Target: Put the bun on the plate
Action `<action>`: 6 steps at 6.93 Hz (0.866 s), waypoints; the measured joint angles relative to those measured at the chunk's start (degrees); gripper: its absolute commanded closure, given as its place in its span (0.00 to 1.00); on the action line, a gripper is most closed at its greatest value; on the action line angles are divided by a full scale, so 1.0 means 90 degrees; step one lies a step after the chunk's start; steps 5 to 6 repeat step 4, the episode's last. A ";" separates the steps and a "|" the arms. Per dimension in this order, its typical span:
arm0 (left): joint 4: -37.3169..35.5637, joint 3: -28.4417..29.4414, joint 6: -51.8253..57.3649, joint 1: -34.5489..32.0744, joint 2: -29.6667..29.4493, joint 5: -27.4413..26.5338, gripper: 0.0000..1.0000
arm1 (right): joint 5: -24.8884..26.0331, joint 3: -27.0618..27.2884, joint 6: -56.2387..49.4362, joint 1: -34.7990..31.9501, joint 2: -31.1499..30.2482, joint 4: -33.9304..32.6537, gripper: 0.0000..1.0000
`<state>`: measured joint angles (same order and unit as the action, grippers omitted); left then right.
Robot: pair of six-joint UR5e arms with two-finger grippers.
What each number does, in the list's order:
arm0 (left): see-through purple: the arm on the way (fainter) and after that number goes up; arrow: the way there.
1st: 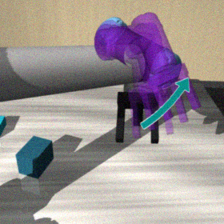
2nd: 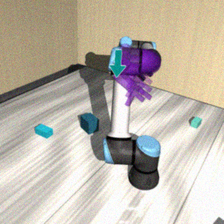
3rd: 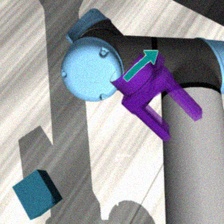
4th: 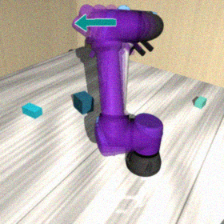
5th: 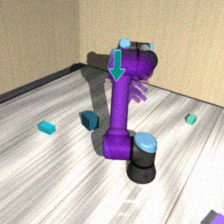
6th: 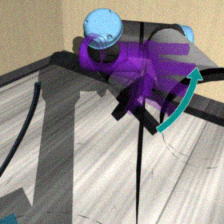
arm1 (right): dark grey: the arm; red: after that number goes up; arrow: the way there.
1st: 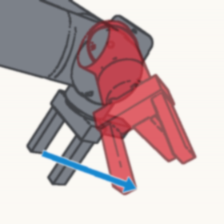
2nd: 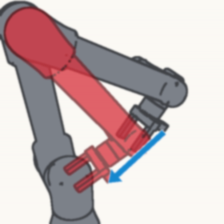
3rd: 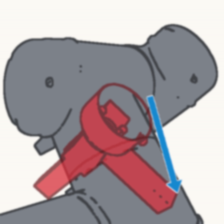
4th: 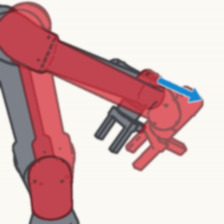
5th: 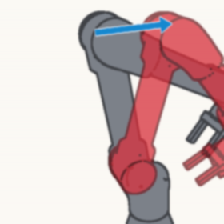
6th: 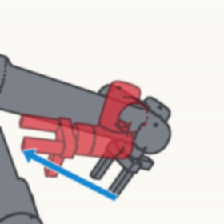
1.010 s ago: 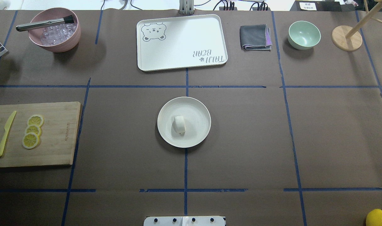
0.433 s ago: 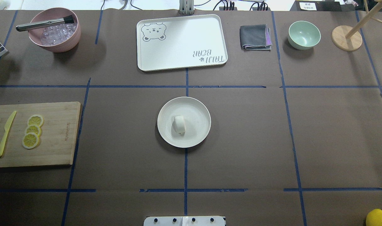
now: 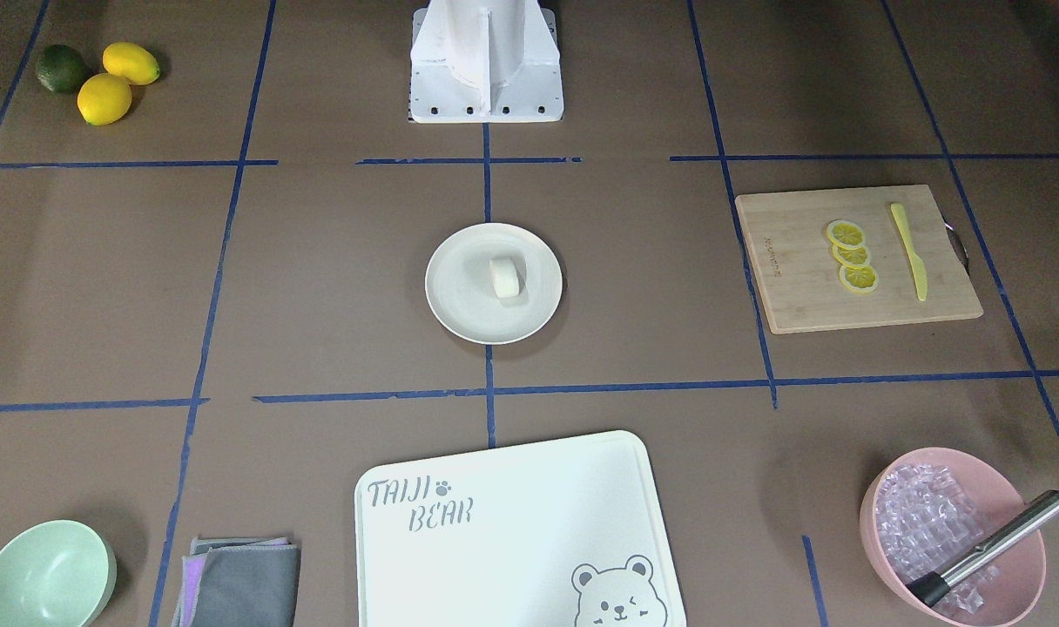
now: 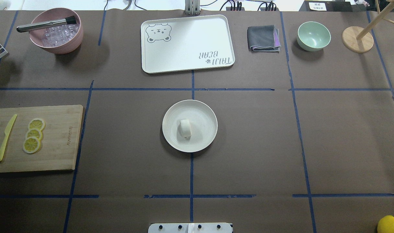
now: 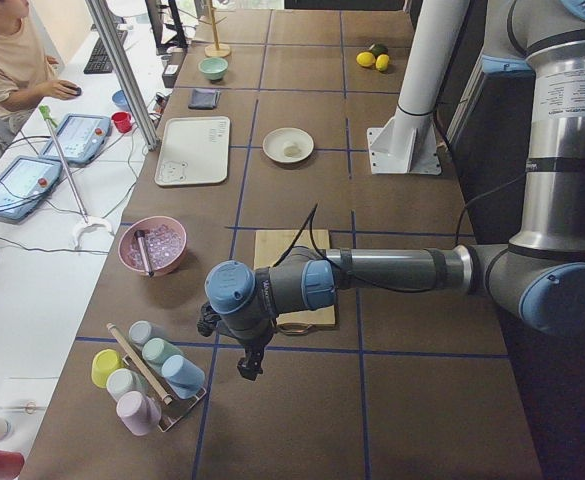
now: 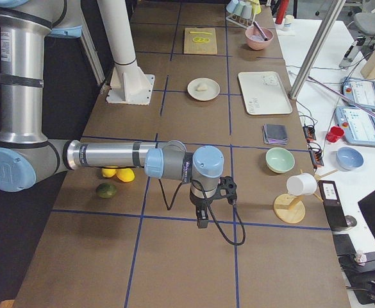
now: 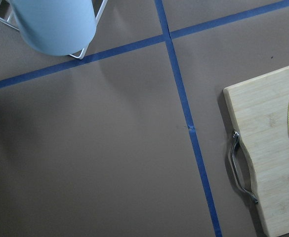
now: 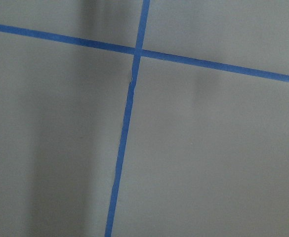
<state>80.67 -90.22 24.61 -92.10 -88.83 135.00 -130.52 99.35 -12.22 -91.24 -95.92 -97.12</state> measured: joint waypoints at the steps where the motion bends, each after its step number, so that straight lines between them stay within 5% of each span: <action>1: 0.0001 0.0003 0.0000 -0.0001 0.0003 0.0000 0.00 | 0.0000 0.0000 -0.0002 0.0000 -0.0002 0.0000 0.00; 6: 0.0008 0.0005 0.0000 -0.0002 0.0044 0.0006 0.00 | 0.0000 0.0009 -0.0018 0.0001 -0.0005 0.0009 0.00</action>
